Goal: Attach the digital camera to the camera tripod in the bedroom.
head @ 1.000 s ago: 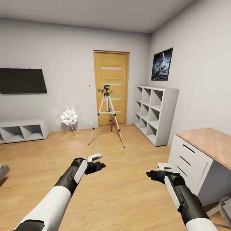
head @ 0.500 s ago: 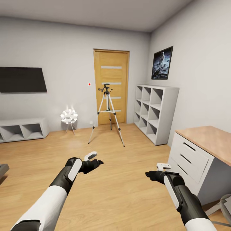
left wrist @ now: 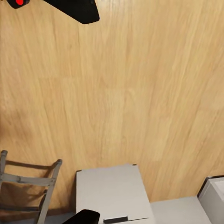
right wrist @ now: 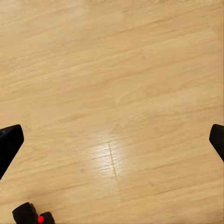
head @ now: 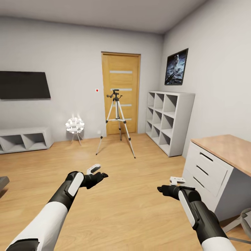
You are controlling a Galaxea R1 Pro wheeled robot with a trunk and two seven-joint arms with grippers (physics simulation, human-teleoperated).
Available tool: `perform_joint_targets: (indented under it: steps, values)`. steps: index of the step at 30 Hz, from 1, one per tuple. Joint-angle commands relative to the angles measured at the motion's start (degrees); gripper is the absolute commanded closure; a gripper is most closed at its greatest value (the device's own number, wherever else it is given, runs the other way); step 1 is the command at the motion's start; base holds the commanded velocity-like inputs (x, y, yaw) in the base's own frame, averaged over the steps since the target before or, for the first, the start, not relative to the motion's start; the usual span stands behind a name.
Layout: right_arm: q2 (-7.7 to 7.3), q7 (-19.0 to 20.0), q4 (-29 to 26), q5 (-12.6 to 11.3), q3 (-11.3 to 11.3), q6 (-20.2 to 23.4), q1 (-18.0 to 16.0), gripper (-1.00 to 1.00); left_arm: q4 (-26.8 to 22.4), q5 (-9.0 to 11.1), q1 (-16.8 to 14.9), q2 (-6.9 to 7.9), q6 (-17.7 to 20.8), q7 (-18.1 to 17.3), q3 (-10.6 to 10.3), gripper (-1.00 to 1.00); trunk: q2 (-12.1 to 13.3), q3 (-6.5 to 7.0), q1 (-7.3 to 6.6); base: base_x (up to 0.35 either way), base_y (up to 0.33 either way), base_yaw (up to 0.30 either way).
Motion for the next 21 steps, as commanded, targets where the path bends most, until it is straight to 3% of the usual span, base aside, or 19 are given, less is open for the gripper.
perform_joint_targets:
  steps: [1, 4, 5, 13, 21]
  values:
    - [-0.01, 0.1, -0.1, -0.2, -0.1, 0.3, 0.0, -1.0, -0.1, 0.4, 0.0, -0.06, 0.3, 0.3, 0.3, -1.0, -0.4, -0.25, 0.22, 0.0, 0.0, 0.0]
    - [-0.02, 0.3, -0.3, -0.2, -0.1, 0.3, 0.0, -1.0, 0.0, 0.4, 0.0, -0.06, 0.3, 0.3, 0.3, -1.0, -1.7, -0.79, 0.88, 0.0, 0.0, 0.0]
    - [-0.13, 6.2, -0.9, -0.2, 0.0, 0.3, 0.0, -1.0, -0.1, 0.3, 0.0, -0.05, 0.3, 0.3, 0.3, -1.0, -2.1, -0.97, 1.1, 0.0, 0.0, 0.0]
    - [-0.19, 14.4, -1.0, 0.1, -0.1, 1.3, 0.0, -1.0, 0.0, 0.3, 0.0, -0.03, 0.3, 0.3, 0.3, -1.0, -5.3, -2.4, 2.86, 0.0, 0.0, 0.0]
    - [-0.27, 16.2, -1.0, 0.3, -0.2, 2.2, 0.0, -1.0, 0.0, 0.3, 0.0, -0.04, 0.3, 0.3, 0.2, -1.0, -8.5, -3.84, 4.62, 0.0, 0.0, 0.0]
